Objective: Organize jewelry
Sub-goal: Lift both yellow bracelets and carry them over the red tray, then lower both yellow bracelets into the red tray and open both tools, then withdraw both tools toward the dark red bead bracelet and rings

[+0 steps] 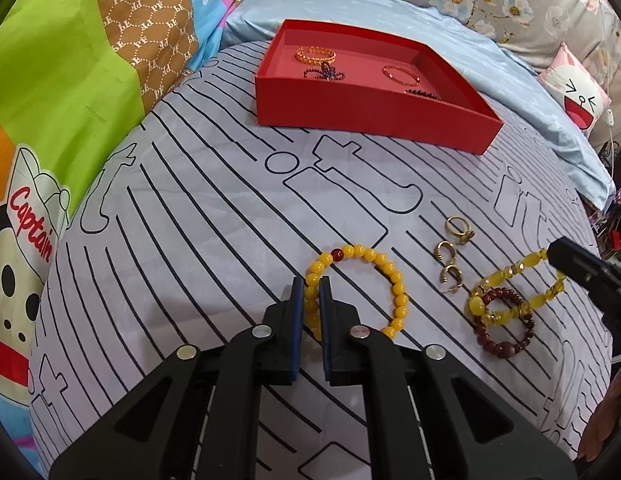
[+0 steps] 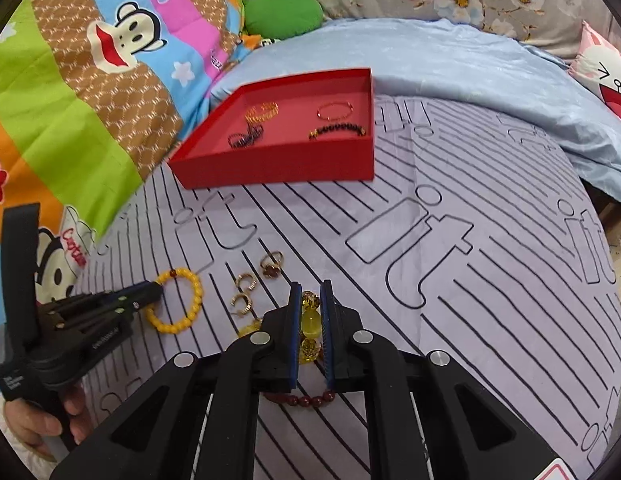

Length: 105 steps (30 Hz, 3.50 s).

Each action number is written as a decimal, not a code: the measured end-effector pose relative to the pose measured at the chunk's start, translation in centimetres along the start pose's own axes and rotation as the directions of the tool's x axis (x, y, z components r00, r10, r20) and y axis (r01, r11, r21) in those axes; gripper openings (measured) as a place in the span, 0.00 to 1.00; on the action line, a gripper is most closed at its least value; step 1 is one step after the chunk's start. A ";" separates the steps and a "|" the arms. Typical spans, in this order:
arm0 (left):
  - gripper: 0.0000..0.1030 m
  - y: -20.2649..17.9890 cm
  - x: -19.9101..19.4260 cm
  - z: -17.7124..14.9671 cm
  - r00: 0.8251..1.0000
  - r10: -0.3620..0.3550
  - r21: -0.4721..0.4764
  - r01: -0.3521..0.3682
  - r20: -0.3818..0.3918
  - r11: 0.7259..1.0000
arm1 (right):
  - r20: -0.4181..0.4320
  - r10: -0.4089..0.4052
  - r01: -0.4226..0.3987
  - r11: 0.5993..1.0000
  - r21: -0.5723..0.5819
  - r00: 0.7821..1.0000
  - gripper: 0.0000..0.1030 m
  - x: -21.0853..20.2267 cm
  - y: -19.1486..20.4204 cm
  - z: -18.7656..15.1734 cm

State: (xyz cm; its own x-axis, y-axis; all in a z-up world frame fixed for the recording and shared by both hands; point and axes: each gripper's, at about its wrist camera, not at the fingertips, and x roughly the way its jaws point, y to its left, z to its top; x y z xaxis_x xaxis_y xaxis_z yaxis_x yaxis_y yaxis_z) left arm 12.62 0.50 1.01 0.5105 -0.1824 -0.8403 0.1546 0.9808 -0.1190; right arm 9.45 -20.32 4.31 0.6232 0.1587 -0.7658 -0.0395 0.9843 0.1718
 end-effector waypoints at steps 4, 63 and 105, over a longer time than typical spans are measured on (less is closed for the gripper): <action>0.07 0.0 -1.1 0.2 1.000 -0.016 -0.006 0.017 0.011 1.000 | 0.028 0.012 -0.012 1.000 -0.007 1.000 0.08 -1.2 0.5 0.8; 0.07 -2.7 5.7 25.0 0.985 -0.145 0.067 0.139 0.095 0.988 | 0.047 0.129 -0.127 0.991 -0.041 0.991 0.09 11.9 2.6 21.9; 0.36 -2.0 5.0 22.7 0.986 0.053 0.073 -0.065 0.161 0.995 | 0.050 0.031 -0.027 0.998 -0.061 0.998 0.35 10.4 1.9 18.8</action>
State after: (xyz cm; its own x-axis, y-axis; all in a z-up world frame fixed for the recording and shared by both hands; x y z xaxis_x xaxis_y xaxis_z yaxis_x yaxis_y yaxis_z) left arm 34.01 -3.90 9.06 0.6477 -0.1392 -0.7491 0.1823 0.9829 -0.0249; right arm 30.53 -18.23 8.26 0.6603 0.1847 -0.7279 -0.1043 0.9825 0.1546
